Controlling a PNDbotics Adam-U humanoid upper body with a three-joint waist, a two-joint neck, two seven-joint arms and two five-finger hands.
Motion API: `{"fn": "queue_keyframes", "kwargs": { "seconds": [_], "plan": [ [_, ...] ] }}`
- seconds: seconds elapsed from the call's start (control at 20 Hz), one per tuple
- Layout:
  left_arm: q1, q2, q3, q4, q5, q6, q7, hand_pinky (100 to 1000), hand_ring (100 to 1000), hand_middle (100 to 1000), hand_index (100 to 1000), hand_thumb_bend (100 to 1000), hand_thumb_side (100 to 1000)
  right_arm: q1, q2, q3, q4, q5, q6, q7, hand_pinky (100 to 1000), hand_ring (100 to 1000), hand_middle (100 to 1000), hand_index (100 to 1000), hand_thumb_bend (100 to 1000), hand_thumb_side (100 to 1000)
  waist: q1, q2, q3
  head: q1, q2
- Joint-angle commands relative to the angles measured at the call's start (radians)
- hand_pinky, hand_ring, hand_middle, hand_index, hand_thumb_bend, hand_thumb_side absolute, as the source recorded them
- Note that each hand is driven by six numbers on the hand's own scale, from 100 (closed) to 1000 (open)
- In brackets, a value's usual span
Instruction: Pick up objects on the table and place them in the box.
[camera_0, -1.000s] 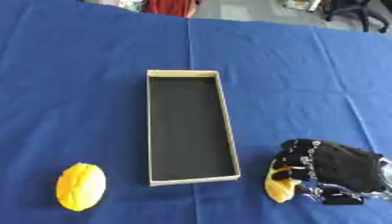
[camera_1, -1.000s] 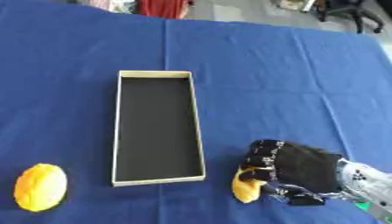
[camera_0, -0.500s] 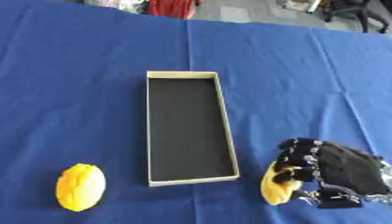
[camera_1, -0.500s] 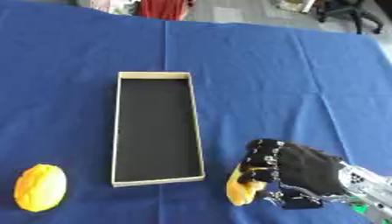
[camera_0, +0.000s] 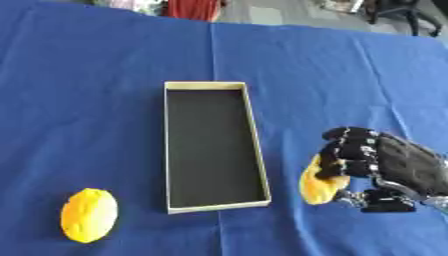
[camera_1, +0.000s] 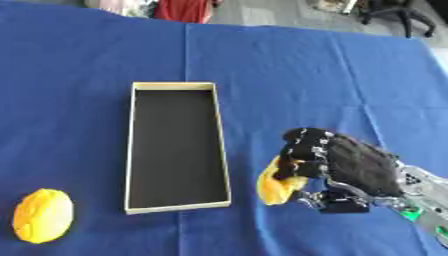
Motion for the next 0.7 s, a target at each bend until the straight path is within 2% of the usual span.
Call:
{"fn": "queue_keyframes", "kwargs": {
  "seconds": [0.05, 0.3, 0.7],
  "plan": [
    [-0.006, 0.008, 0.012, -0.015, 0.005, -0.003, -0.001, 945, 752, 748, 851, 100, 565, -0.012, -0.047, -0.031, -0.005, -0.049, 0.000, -0.013, 769, 631, 435, 563, 100, 100, 0.007, -0.020, 0.008, -0.007, 0.007],
    [-0.032, -0.008, 0.002, -0.015, 0.018, -0.006, -0.010, 948, 750, 748, 851, 100, 565, -0.035, -0.063, -0.031, -0.005, -0.089, 0.019, 0.006, 784, 621, 433, 563, 100, 100, 0.002, -0.023, 0.056, -0.037, 0.033],
    [-0.080, -0.026, -0.018, -0.015, 0.046, -0.012, -0.039, 946, 741, 748, 852, 100, 566, -0.079, -0.084, -0.042, -0.005, -0.157, 0.081, 0.019, 774, 617, 432, 564, 100, 100, -0.016, -0.025, 0.146, -0.110, 0.024]
  ]
}}
